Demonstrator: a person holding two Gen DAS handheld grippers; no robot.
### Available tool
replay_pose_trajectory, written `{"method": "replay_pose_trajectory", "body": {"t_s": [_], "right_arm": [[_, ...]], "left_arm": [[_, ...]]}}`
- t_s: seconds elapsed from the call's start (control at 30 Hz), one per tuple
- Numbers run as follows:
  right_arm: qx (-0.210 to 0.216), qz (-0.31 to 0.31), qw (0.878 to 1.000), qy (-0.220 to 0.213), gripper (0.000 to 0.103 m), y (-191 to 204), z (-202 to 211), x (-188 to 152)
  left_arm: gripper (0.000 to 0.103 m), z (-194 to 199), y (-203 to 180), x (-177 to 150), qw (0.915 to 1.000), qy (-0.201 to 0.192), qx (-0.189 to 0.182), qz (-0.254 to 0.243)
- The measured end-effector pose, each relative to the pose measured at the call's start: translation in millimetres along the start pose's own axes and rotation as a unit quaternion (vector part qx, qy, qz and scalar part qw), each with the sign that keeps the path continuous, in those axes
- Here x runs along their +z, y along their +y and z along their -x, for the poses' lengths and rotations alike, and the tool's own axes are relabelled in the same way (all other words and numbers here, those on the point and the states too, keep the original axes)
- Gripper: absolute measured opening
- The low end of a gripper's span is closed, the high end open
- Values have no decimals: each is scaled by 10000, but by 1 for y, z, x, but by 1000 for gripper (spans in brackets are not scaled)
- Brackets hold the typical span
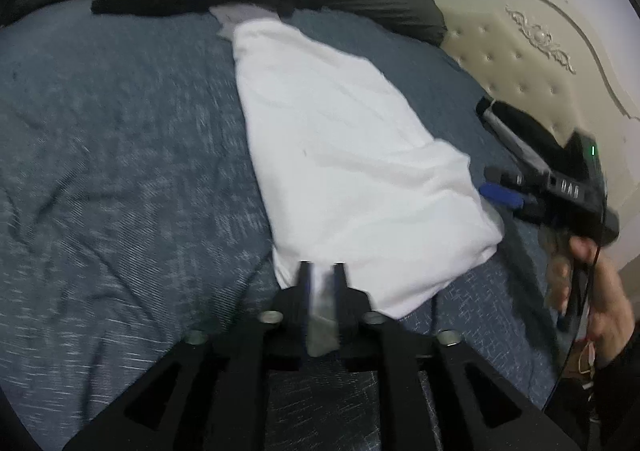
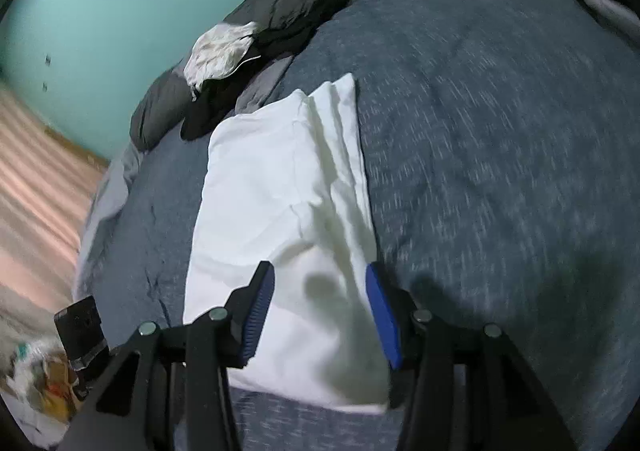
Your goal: Fold clothes
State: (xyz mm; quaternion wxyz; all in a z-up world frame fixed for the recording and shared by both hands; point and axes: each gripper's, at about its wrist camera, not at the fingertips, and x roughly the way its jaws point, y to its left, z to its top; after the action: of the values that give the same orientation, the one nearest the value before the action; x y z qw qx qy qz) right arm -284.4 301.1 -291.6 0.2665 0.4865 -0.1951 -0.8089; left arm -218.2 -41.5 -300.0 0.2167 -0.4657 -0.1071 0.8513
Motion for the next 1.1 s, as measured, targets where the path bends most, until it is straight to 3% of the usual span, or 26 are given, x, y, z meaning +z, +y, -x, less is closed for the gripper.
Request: {"method": "replay_pose_trajectory", "body": {"t_s": [0.1,0.23,0.33,0.57,0.67,0.93,1.1], "right_arm": [[-159,-13,9996,-234,49,3,6,-17],[-136,164,9995,-225,49,9,5,-30],[-267,467,9984,-185,49,16,5,-32],[-97,-30,9997,-200,49,-6,1,-40],[-35,-18,9998,-193,40,-8,0,-39],[129,14,9998,-173,35,-13,-1,-36],[231,39,9996,-161,16,-17,-2,-35]], "left_arm": [[32,15,2,11,9999,-122,48,58],[33,11,-1,37,9998,-85,85,125],[33,-7,-15,71,10000,43,78,-27],[34,-68,-68,160,9985,382,-34,-400],[34,-100,-85,188,9977,512,20,-435],[34,-172,-94,228,9942,922,467,-304],[34,-196,-92,234,9914,1089,648,-313]]}}
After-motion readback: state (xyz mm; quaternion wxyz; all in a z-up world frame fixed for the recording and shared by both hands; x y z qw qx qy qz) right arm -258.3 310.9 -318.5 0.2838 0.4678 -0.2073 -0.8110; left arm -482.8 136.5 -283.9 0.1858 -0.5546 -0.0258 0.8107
